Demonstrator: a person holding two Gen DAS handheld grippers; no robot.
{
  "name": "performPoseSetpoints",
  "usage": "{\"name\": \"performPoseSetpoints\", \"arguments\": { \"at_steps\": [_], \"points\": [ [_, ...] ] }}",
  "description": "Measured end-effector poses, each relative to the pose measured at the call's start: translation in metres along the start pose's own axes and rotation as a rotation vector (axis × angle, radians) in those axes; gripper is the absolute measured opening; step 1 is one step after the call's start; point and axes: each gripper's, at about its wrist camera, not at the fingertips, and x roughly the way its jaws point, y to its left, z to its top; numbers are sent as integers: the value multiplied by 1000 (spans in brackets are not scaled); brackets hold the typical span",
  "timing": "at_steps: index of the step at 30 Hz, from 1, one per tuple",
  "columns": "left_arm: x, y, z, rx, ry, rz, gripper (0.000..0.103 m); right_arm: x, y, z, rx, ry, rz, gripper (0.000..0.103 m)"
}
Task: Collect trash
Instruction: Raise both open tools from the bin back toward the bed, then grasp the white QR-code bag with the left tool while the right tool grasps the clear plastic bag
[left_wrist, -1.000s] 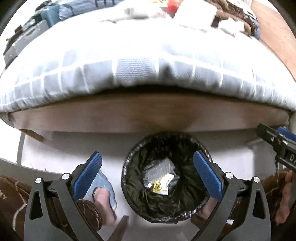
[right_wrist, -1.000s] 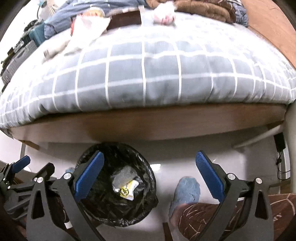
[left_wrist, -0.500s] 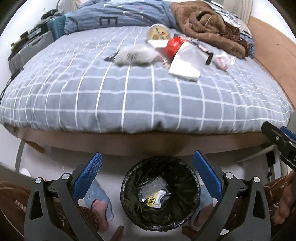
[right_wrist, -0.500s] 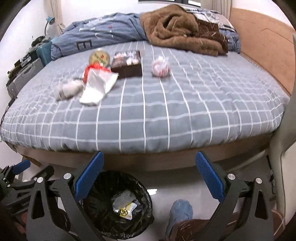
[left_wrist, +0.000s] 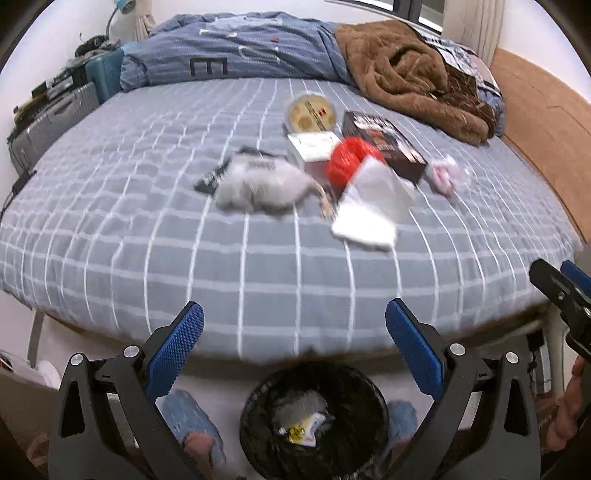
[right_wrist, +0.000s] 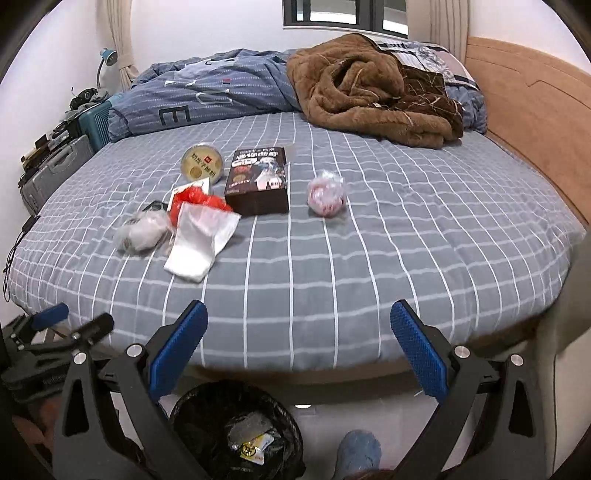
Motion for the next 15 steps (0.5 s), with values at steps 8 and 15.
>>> {"name": "performPoseSetpoints", "arguments": {
  "at_steps": [8, 15],
  "points": [
    [44, 32, 46, -7, -17, 60, 96, 52, -17, 32, 4, 25, -9, 95],
    [78, 37, 88, 2, 6, 40, 96, 109, -25, 77, -2, 43, -16, 95]
  ]
}}
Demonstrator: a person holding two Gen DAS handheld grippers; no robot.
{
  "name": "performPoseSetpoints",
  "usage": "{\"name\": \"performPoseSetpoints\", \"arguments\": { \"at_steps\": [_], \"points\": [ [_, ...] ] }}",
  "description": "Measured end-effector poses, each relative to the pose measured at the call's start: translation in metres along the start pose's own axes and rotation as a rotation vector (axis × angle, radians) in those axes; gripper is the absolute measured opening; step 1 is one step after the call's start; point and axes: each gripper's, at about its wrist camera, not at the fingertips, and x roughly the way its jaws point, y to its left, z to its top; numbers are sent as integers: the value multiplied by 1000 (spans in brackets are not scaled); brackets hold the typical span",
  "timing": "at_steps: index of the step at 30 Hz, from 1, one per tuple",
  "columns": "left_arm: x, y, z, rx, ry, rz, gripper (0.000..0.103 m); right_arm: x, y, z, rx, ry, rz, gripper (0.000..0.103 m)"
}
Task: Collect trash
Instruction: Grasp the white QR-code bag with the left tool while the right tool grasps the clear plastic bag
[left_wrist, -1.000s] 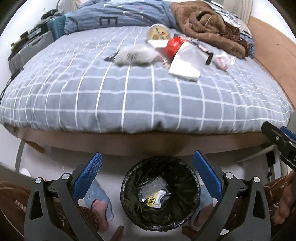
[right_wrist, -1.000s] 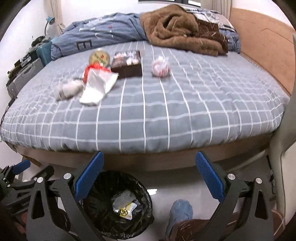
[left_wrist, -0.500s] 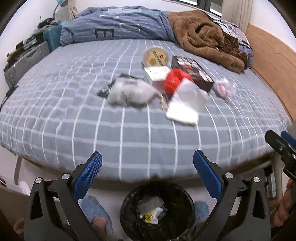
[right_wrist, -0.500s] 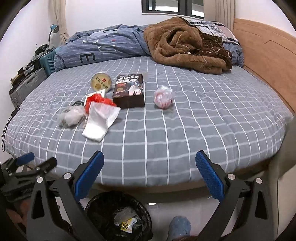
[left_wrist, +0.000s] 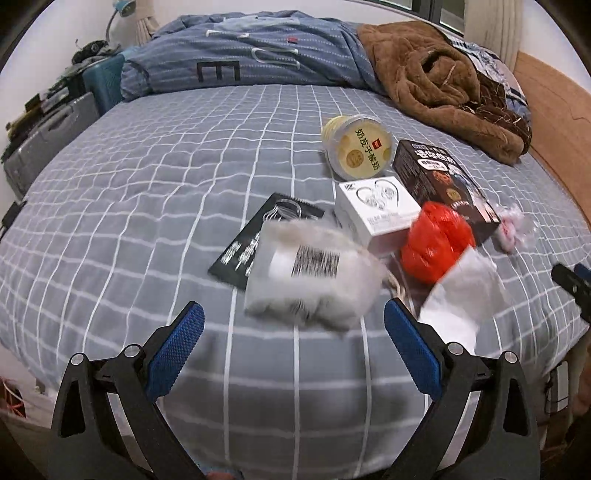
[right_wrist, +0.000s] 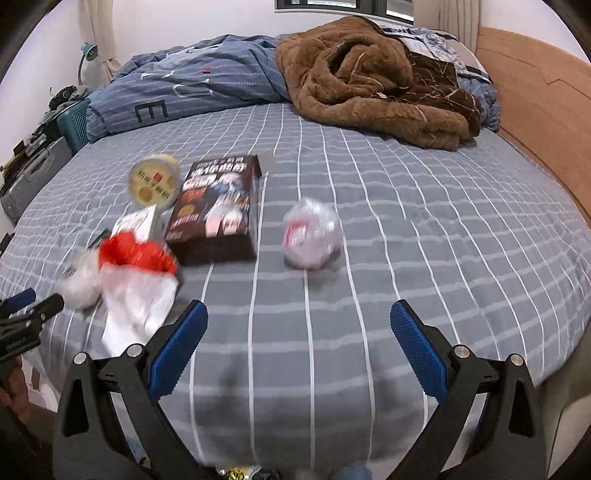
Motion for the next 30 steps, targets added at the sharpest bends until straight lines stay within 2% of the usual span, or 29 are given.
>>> {"name": "performPoseSetpoints", "arguments": {
  "at_steps": [6, 13, 19, 24, 26, 30],
  "points": [
    [26, -3, 20, 15, 35, -33, 95, 35, -6, 33, 7, -5, -4, 95],
    [49, -5, 23, 8, 74, -38, 92, 81, -19, 52, 66, 50, -14, 94],
    [54, -8, 21, 8, 81, -48, 85, 106, -21, 47, 65, 107, 0, 81],
    [56, -12, 17, 17, 101, -76, 66, 116, -20, 43, 57, 141, 24, 64],
    [57, -14, 14, 29, 106, -65, 62, 118, -20, 44, 63, 148, 41, 57],
    [55, -15, 11, 27, 101, -56, 59, 116, -16, 43, 56, 148, 48, 53]
  ]
}}
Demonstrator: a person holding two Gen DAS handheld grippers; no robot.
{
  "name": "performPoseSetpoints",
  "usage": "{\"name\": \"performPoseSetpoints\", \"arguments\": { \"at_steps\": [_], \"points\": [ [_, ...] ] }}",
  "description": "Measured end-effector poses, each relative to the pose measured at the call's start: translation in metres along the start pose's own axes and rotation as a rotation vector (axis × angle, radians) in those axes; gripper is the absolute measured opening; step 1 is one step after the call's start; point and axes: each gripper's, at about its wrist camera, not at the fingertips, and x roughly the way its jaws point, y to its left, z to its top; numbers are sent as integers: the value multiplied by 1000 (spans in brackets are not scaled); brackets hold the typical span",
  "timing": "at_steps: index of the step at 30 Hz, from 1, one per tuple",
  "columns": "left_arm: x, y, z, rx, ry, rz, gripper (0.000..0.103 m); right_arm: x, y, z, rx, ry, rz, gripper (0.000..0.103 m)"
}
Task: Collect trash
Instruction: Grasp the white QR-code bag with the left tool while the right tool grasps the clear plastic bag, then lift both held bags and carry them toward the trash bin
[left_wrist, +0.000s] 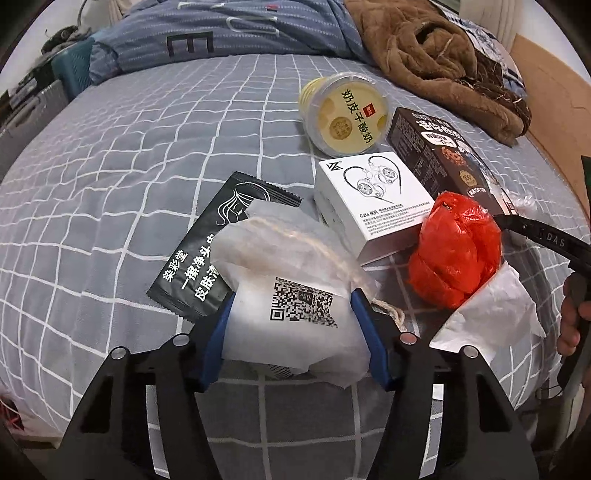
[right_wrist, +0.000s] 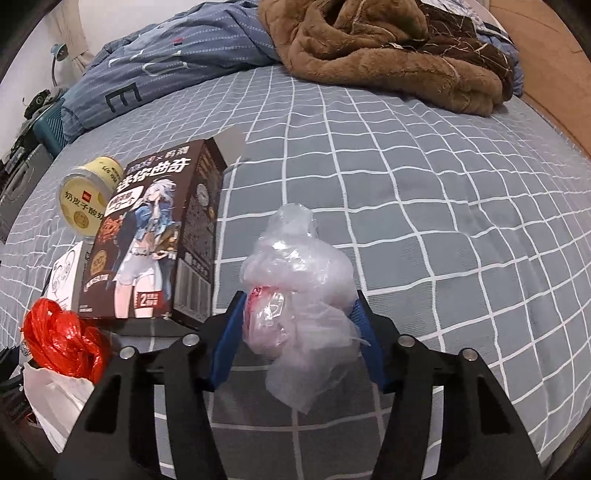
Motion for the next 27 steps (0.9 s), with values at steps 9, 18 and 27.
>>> {"name": "performPoseSetpoints", "arguments": {
  "at_steps": [9, 18, 27],
  "points": [
    [-5, -5, -2, 21, -28, 29, 54, -14, 4, 4, -5, -31, -32, 52],
    [-19, 1, 1, -20, -57, 35, 53, -40, 8, 10, -17, -69, -35, 52],
    [-38, 4, 4, -29, -80, 35, 53, -53, 12, 4, -46, -82, -51, 52]
  ]
}}
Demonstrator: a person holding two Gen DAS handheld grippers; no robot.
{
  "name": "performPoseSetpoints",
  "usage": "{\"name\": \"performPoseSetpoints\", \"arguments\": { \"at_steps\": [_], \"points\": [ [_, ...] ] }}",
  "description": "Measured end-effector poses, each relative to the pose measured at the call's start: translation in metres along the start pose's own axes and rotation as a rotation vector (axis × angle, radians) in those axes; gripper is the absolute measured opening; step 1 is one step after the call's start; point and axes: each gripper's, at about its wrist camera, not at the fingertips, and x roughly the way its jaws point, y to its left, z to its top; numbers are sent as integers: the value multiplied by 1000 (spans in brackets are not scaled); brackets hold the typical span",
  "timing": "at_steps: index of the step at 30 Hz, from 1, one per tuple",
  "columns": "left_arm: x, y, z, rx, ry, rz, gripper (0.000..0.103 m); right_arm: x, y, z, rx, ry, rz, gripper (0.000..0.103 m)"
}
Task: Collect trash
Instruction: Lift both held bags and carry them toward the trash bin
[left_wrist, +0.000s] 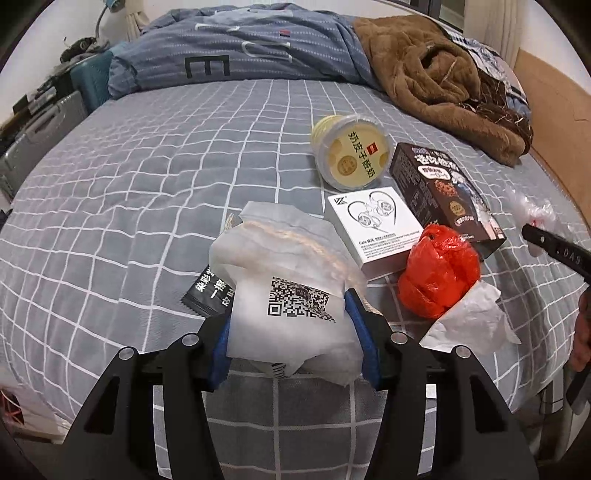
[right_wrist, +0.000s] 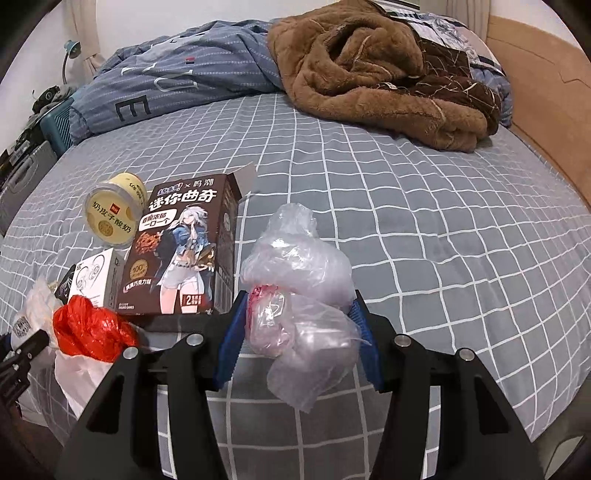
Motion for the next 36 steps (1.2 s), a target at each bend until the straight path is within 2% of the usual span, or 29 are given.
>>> {"name": "performPoseSetpoints", "arguments": {
  "at_steps": [20, 36],
  "points": [
    [-53, -7, 14, -8, -83, -31, 53, -77, 5, -14, 7, -89, 12, 52],
    [-97, -14, 3, -13, -133, -58, 53, -118, 17, -31, -22, -124, 1, 52]
  ]
}}
